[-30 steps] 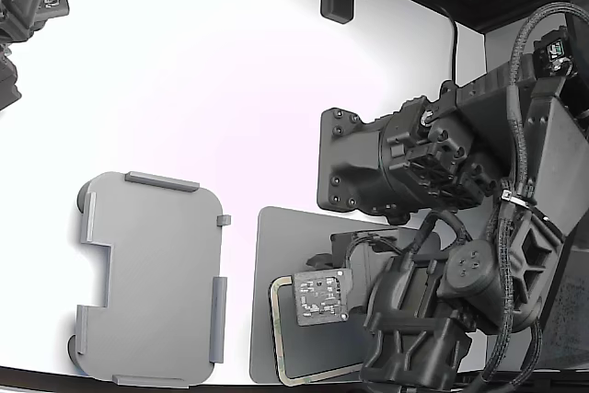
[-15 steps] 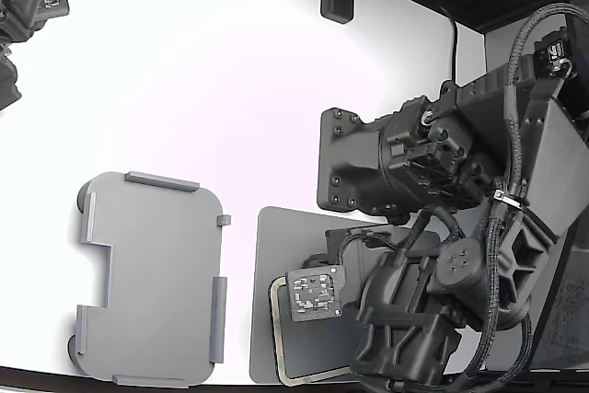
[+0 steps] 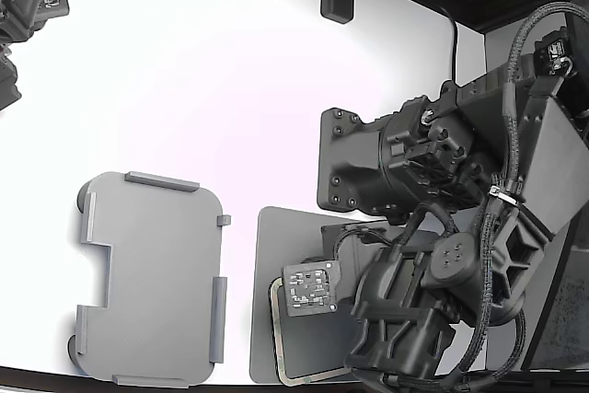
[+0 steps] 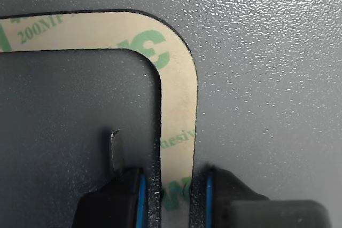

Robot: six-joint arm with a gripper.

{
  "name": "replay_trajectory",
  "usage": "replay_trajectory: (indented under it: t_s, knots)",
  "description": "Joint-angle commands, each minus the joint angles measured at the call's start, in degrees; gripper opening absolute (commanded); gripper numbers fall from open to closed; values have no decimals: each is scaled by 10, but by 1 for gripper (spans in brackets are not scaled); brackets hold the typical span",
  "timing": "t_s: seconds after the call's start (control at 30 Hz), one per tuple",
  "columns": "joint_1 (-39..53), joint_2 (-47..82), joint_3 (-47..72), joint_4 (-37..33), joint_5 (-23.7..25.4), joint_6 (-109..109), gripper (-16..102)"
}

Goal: Move top rectangular frame to the holder.

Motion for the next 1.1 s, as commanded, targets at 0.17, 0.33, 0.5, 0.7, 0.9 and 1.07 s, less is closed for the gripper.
replay_trajectory:
  t_s: [0.17, 0.33, 0.5, 0.7, 0.9, 1.07]
  knots:
    - [-13, -1, -25, 18, 6, 11, -10]
    - [-17, 9, -106, 89, 9, 47, -11]
    - [-18, 8, -245, 185, 40, 233, -11]
    - [-60, -45, -396, 237, 70, 427, -11]
    - [-127, -105, -489, 238, 78, 514, -11]
    - [-151, -127, -543, 238, 97, 548, -11]
